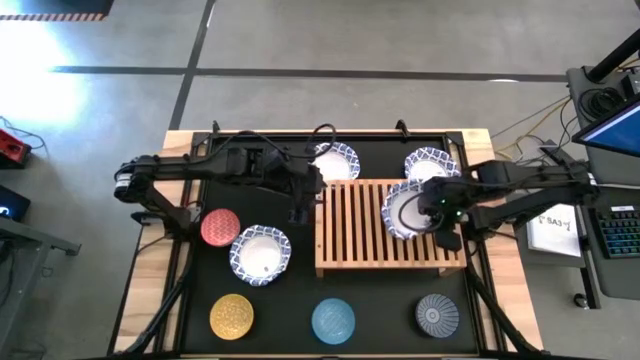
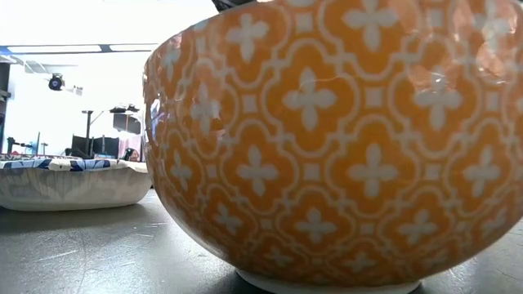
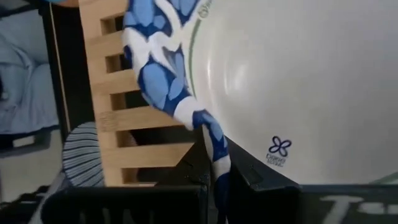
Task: Place and stack bowls onto a shelf
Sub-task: Put the top left big white and blue bowl on the shelf, then stack the top right big white and blue bowl on top of the big white and blue bowl
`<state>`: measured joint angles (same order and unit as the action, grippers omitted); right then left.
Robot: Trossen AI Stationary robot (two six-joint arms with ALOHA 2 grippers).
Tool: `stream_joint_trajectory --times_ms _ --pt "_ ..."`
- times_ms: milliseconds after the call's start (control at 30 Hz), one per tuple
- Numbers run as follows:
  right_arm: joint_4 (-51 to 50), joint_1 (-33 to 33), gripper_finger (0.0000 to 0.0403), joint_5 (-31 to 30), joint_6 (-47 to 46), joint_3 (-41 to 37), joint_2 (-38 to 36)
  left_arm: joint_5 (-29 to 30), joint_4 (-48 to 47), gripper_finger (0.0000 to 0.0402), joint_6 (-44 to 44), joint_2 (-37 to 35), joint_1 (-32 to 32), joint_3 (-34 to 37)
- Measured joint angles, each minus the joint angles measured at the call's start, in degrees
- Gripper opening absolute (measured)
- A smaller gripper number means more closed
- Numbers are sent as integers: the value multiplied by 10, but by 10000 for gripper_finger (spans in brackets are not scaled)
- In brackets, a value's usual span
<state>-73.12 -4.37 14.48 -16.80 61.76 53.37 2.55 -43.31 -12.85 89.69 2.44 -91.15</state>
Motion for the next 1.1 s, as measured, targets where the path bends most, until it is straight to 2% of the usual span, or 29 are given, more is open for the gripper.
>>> stream_joint_trajectory --times_ms 267,633,833,933,1100 --pt "-6 -17 31 12 -79 -1 -8 0 -75 174 46 0 0 0" --pt "-8 -17 105 82 -133 8 -17 -1 -99 174 61 0 0 0" --pt "-7 -17 137 80 -125 64 -17 -1 -108 174 63 0 0 0" --pt "-3 -17 146 60 -111 89 -17 -1 -113 174 69 0 -1 0" --pt "-2 -17 153 39 -93 90 -12 -2 -121 174 76 0 -4 0"
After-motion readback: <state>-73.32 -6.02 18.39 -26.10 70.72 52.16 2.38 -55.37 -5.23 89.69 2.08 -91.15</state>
